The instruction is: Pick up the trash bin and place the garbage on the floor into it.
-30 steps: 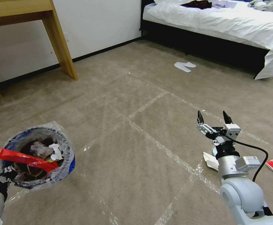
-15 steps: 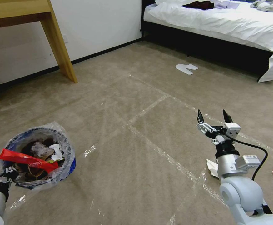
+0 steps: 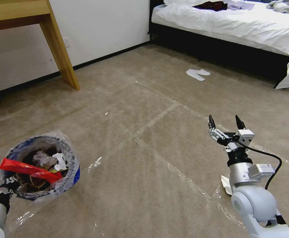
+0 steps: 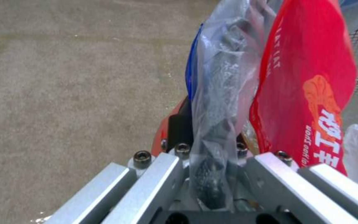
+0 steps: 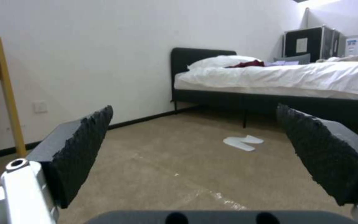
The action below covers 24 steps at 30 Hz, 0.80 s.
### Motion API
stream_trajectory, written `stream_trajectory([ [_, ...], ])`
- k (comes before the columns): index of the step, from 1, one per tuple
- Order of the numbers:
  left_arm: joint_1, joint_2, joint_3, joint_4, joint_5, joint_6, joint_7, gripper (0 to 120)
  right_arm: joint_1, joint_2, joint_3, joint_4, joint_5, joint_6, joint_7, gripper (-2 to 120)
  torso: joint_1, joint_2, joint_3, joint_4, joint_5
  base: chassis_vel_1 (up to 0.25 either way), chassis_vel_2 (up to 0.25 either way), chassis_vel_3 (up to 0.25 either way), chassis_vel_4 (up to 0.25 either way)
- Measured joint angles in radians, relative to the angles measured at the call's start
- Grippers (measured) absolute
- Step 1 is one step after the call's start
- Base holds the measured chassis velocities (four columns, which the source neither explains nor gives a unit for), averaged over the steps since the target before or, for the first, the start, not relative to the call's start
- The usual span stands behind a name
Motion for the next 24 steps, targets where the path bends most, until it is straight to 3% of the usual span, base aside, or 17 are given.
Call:
stream_trajectory([
  [19, -0.017, -0.003, 0.013, 0.03, 0.015, -0.003, 0.003, 0, 0.031, -0.075, 0.141, -0.059, 0.044, -0.048, 0.071, 100, 0.0, 0.0, 0.0, 0.0, 0.0001, 0.0, 0.0, 0.0, 0.0],
  [24, -0.026, -0.009, 0.02, 0.051, 0.029, -0.006, 0.01, 0, 0.043, -0.124, 0.181, -0.059, 0.1, -0.132, 0.122, 100, 0.0, 0.0, 0.0, 0.0, 0.0001, 0.0, 0.0, 0.0, 0.0],
])
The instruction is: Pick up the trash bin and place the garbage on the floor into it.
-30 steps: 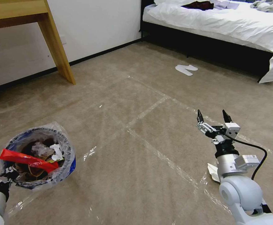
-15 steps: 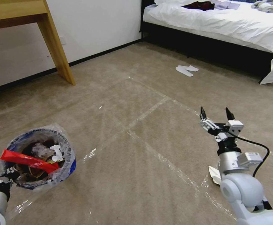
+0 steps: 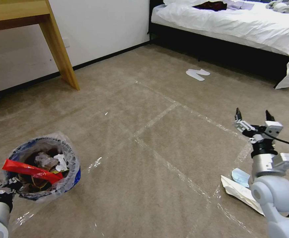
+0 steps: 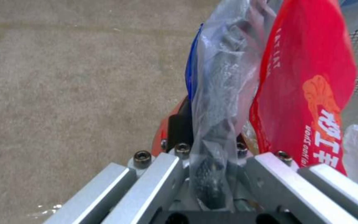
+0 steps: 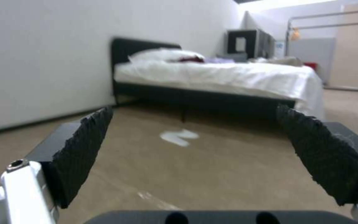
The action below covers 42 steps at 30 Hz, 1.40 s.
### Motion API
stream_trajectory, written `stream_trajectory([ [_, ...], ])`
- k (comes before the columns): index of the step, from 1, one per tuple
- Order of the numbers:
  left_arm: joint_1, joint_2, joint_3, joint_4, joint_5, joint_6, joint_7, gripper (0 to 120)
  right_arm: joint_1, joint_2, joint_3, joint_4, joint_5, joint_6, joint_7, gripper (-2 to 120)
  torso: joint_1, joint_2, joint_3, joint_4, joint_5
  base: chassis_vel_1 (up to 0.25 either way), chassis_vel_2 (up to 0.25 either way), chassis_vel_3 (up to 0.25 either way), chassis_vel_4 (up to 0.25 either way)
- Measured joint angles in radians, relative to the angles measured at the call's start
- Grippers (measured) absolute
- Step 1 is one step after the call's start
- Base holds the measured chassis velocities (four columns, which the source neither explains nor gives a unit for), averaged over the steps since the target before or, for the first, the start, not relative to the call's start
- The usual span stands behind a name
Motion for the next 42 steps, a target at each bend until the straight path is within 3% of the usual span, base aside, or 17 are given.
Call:
stream_trajectory([
  [5, -0.006, 0.0, 0.001, 0.017, 0.003, -0.001, 0.002, 0, 0.019, -0.092, 0.012, -0.024, 0.024, -0.105, 0.016, 100, 0.0, 0.0, 0.0, -0.0001, -0.0003, 0.0, 0.0, 0.0, 0.0],
  [11, -0.014, -0.019, 0.004, 0.038, 0.014, -0.009, 0.011, 0, 0.072, -0.222, -0.081, -0.139, -0.013, -0.219, -0.058, 100, 0.0, 0.0, 0.0, -0.0001, 0.0001, 0.0, 0.0, 0.0, 0.0],
  [16, -0.02, -0.026, 0.016, 0.057, 0.026, -0.017, 0.021, 0, 0.123, -0.374, -0.195, -0.259, -0.176, -0.284, -0.158, 100, 0.0, 0.0, 0.0, 0.0001, 0.0001, 0.0, 0.0, 0.0, 0.0],
  [17, -0.02, -0.026, 0.016, 0.057, 0.026, -0.017, 0.021, 0, 0.123, -0.374, -0.195, -0.259, -0.176, -0.284, -0.158, 100, 0.0, 0.0, 0.0, 0.0001, 0.0001, 0.0, 0.0, 0.0, 0.0],
  [19, -0.021, -0.023, 0.019, 0.068, 0.026, -0.022, 0.028, 0, 0.139, -0.443, -0.215, -0.29, -0.3, -0.327, -0.242, 100, 0.0, 0.0, 0.0, -0.0001, 0.0002, 0.0, 0.0, 0.0, 0.0],
  [21, -0.021, -0.022, 0.02, 0.07, 0.026, -0.023, 0.029, 0, 0.142, -0.454, -0.217, -0.293, -0.318, -0.337, -0.259, 100, 0.0, 0.0, 0.0, 0.0, 0.0003, 0.0, 0.0, 0.0, 0.0],
  [22, -0.022, -0.021, 0.024, 0.078, 0.027, -0.028, 0.034, 0, 0.159, -0.509, -0.226, -0.3, -0.39, -0.381, -0.351, 100, 0.0, 0.0, 0.0, 0.0, -0.0001, 0.0, 0.0, 0.0, 0.0],
  [23, -0.022, -0.021, 0.024, 0.078, 0.027, -0.028, 0.034, 0, 0.159, -0.509, -0.226, -0.3, -0.39, -0.381, -0.351, 100, 0.0, 0.0, 0.0, 0.0, -0.0001, 0.0, 0.0, 0.0, 0.0],
  [24, -0.023, -0.02, 0.026, 0.083, 0.027, -0.03, 0.037, 0, 0.172, -0.539, -0.23, -0.3, -0.423, -0.401, -0.422, 100, 0.0, 0.0, 0.0, -0.0002, 0.0, 0.0, 0.0, 0.0, 0.0],
  [26, -0.023, -0.019, 0.029, 0.095, 0.027, -0.038, 0.043, 0, 0.25, -0.608, -0.266, -0.312, -0.509, -0.444, -0.657, 100, 0.0, 0.0, 0.0, 0.0, -0.0003, 0.0, 0.0, 0.0, 0.0],
  [27, -0.023, -0.019, 0.029, 0.095, 0.027, -0.038, 0.043, 0, 0.25, -0.608, -0.266, -0.312, -0.509, -0.444, -0.657, 100, 0.0, 0.0, 0.0, 0.0, -0.0003, 0.0, 0.0, 0.0, 0.0],
  [29, -0.021, -0.018, 0.033, 0.105, 0.029, -0.045, 0.048, 0, 0.325, -0.67, -0.303, -0.338, -0.598, -0.44, -0.912, 100, 0.0, 0.0, 0.0, 0.0003, 0.0001, 0.0, 0.0, 0.0, 0.0],
  [30, -0.021, -0.018, 0.033, 0.105, 0.029, -0.045, 0.048, 0, 0.325, -0.67, -0.303, -0.338, -0.598, -0.44, -0.912, 100, 0.0, 0.0, 0.0, 0.0003, 0.0001, 0.0, 0.0, 0.0, 0.0],
  [31, -0.02, -0.017, 0.034, 0.111, 0.03, -0.049, 0.052, 0, 0.351, -0.723, -0.337, -0.346, -0.637, -0.426, -0.99, 100, 0.0, 0.0, 0.0, 0.0003, -0.0004, 0.0, 0.0, 0.0, 0.0],
  [37, -0.023, -0.015, 0.036, 0.13, 0.034, -0.059, 0.058, 0, 0.366, -0.845, -0.438, -0.405, -0.676, -0.366, -1.075, 100, 0.0, 0.0, 0.0, -0.0001, 0.0003, 0.0, 0.0, 0.0, 0.0],
  [42, -0.026, -0.013, 0.034, 0.144, 0.036, -0.062, 0.061, 0, 0.347, -0.884, -0.494, -0.452, -0.675, -0.324, -1.106, 100, 0.0, 0.0, 0.0, 0.0, -0.0003, 0.0, 0.0, 0.0, 0.0],
])
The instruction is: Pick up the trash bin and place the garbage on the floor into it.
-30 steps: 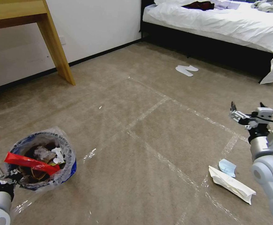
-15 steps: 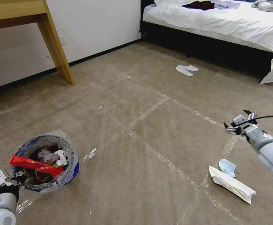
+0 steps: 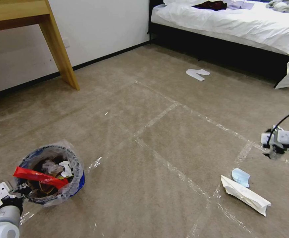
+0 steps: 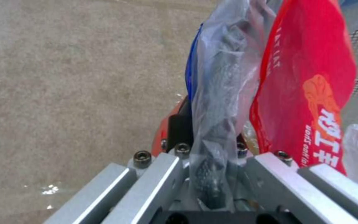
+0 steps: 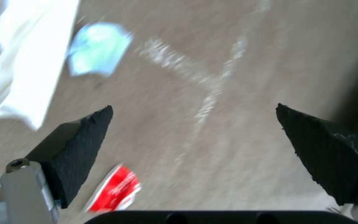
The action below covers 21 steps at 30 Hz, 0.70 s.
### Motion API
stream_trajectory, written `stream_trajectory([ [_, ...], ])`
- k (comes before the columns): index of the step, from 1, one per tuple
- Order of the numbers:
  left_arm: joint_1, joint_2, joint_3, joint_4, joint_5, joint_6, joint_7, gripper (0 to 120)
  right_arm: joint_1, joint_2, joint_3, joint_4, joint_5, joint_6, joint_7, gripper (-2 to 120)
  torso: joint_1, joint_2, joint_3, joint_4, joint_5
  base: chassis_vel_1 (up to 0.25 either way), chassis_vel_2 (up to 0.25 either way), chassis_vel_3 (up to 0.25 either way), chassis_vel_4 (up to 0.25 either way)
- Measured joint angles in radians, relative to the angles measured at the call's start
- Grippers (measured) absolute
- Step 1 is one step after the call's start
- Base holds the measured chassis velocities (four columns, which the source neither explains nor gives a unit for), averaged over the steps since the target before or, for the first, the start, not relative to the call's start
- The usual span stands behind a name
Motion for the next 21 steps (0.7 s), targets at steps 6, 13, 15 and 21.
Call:
stream_trajectory([
  [6, -0.006, 0.005, -0.002, 0.012, 0.01, -0.003, 0.001, 0, -0.022, -0.002, -0.08, -0.062, -0.019, 0.056, -0.026, 100, 0.0, 0.0, 0.0, -0.0003, 0.0002, 0.0, 0.0, 0.0, 0.0],
  [13, -0.008, -0.002, 0.001, 0.022, 0.025, -0.007, -0.001, 0, -0.031, 0.071, -0.173, -0.066, 0.122, -0.044, 0.054, 100, 0.0, 0.0, 0.0, 0.0, 0.0003, 0.0, 0.0, 0.0, 0.0],
  [15, -0.009, -0.004, 0.001, 0.025, 0.031, -0.007, -0.003, 0, -0.033, 0.099, -0.19, -0.071, 0.147, -0.08, 0.086, 100, 0.0, 0.0, 0.0, 0.0, -0.0003, 0.0, 0.0, 0.0, 0.0],
  [21, -0.01, -0.005, 0.003, 0.025, 0.04, -0.004, -0.014, 0, -0.034, 0.2, -0.215, -0.116, 0.159, -0.164, 0.158, 100, 0.0, 0.0, 0.0, 0.0, 0.0002, 0.0, 0.0, 0.0, 0.0],
])
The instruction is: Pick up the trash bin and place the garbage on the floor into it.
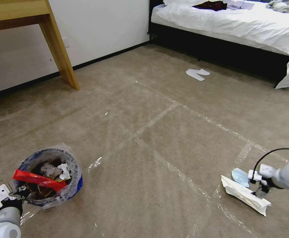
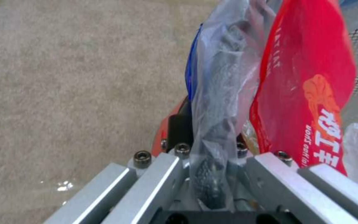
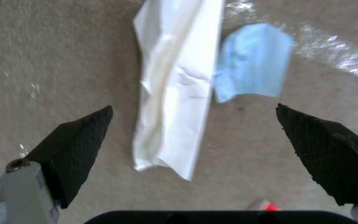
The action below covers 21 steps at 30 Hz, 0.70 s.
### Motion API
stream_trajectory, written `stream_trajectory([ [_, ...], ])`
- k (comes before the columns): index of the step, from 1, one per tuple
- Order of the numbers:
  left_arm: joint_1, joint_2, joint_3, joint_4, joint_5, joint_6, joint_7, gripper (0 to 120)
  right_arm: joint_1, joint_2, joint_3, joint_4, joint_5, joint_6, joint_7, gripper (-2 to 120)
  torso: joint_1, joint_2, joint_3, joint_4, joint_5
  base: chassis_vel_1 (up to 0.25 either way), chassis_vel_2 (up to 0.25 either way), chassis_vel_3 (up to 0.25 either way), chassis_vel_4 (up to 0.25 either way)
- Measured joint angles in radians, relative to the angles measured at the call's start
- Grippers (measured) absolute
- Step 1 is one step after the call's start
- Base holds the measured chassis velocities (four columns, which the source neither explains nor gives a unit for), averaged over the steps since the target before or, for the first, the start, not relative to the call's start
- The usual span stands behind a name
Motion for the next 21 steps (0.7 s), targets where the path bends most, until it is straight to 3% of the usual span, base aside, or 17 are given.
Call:
stream_trajectory([
  [8, 0.005, -0.003, -0.001, -0.008, 0.009, 0.011, -0.015, 0, 0.0, 0.133, -0.024, -0.105, -0.031, -0.021, 0.065, 100, 0.0, 0.0, 0.0, -0.0001, -0.0002, 0.0, 0.0, 0.0, 0.0],
  [16, 0.02, -0.015, -0.009, -0.029, 0.017, 0.013, -0.019, 0, 0.039, 0.235, -0.07, -0.235, -0.044, 0.041, 0.117, 100, 0.0, 0.0, 0.0, -0.0001, 0.0, 0.0, 0.0, 0.0, 0.0],
  [21, 0.034, -0.019, -0.019, -0.049, 0.015, 0.015, -0.024, 0, 0.076, 0.304, -0.102, -0.338, -0.047, 0.108, 0.172, 89, 0.0, 0.0, 0.0, 0.0, -0.0001, 0.0, 0.0, 0.0, 0.0],
])
